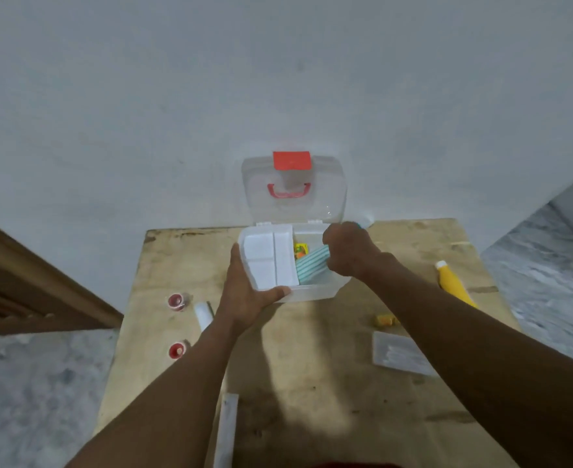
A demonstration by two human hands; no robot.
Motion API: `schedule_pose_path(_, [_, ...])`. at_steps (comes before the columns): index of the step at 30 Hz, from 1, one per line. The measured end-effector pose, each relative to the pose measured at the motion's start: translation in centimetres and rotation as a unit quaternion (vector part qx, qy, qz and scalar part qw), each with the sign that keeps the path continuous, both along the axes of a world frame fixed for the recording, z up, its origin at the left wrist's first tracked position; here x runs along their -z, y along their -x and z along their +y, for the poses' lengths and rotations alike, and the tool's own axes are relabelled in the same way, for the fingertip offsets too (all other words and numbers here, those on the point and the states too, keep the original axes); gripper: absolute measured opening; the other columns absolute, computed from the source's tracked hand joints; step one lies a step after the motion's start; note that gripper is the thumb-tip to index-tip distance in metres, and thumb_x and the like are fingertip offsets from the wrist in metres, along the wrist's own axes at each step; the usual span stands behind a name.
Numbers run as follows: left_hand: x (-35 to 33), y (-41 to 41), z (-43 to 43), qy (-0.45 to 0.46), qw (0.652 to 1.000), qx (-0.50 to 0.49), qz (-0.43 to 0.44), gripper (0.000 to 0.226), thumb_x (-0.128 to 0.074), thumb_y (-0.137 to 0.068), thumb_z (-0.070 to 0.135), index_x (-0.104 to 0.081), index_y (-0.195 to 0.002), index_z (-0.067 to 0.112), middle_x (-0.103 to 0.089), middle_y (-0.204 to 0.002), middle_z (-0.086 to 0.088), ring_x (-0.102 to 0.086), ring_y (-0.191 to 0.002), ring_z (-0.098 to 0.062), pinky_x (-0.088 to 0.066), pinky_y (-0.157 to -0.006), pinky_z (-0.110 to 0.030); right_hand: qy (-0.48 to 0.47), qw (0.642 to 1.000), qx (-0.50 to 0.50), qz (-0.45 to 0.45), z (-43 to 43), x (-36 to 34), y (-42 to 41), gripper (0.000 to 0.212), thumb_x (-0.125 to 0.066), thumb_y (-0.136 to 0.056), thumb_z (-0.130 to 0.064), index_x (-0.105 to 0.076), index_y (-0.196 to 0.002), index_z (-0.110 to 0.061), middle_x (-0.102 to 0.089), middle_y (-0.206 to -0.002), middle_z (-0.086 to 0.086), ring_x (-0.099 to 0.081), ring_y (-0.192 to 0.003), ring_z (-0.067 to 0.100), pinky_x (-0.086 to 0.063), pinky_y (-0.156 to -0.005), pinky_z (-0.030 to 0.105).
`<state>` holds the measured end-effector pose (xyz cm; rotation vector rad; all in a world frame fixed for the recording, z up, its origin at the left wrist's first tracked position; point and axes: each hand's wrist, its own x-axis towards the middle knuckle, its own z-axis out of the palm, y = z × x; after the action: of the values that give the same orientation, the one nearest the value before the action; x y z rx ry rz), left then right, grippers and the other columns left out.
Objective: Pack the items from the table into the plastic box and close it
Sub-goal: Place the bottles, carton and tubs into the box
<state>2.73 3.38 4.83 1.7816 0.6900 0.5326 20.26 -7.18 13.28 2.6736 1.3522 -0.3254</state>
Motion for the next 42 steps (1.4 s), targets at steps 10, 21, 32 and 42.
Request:
schedule_pose_path(10, [0.2, -0.2, -0.1, -0.006, 1.0, -0.015, 0.011, 0.1, -0.09, -0.056, 0.034, -0.032, -0.138, 0.023, -0.051, -0.127, 0.007, -0.051, -0.118, -0.008, -0.048, -0.094, -0.03, 0.042, 0.996, -0.016, 0.077, 1.0, 0.8, -0.2, 0.034, -0.072, -0.081, -0.019, -0.06, -0.109, -0.005, -0.063, -0.104, 0.009, -0.062, -0.105, 0.026, -0.039, -0.07, 0.029])
schedule_pose_path(21, [0.0, -0.2, -0.3, -0.006, 1.0, -0.015, 0.014, 0.097, -0.088, -0.059, 0.035, -0.031, -0.137, 0.026, -0.05, -0.125, 0.007, -0.05, -0.117, -0.007, -0.05, -0.091, -0.025, -0.043, 0.979, 0.077, 0.186, 1.5, 5.2, 0.8, 0.031, -0.078, -0.078, -0.019, -0.068, -0.102, -0.003, -0.068, -0.098, 0.007, -0.065, -0.093, 0.025, -0.043, -0.067, 0.026])
schedule_pose_path(32, [0.5, -0.4, -0.3, -0.013, 1.0, -0.023, 0.004, 0.095, -0.091, -0.06, 0.027, -0.033, -0.135, 0.026, -0.051, -0.122, 0.01, -0.051, -0.113, 0.0, -0.049, -0.085, -0.017, -0.068, 0.969, 0.116, 0.209, 2.0, 6.6, 1.8, 0.018, -0.058, -0.092, -0.012, -0.055, -0.075, -0.006, -0.052, -0.07, 0.004, -0.052, -0.068, 0.018, -0.036, -0.057, 0.022])
schedule_pose_path(42, [0.2, -0.1, -0.3, -0.006, 1.0, -0.006, -0.004, 0.095, -0.088, -0.057, 0.03, -0.033, -0.133, 0.024, -0.052, -0.121, 0.011, -0.05, -0.109, 0.009, -0.045, -0.08, -0.013, -0.162, 0.973, 0.082, 0.143, -0.6, 3.7, 2.7, 0.027, -0.051, -0.09, -0.006, -0.072, -0.107, -0.003, -0.07, -0.113, 0.013, -0.065, -0.101, 0.032, -0.053, -0.088, 0.036])
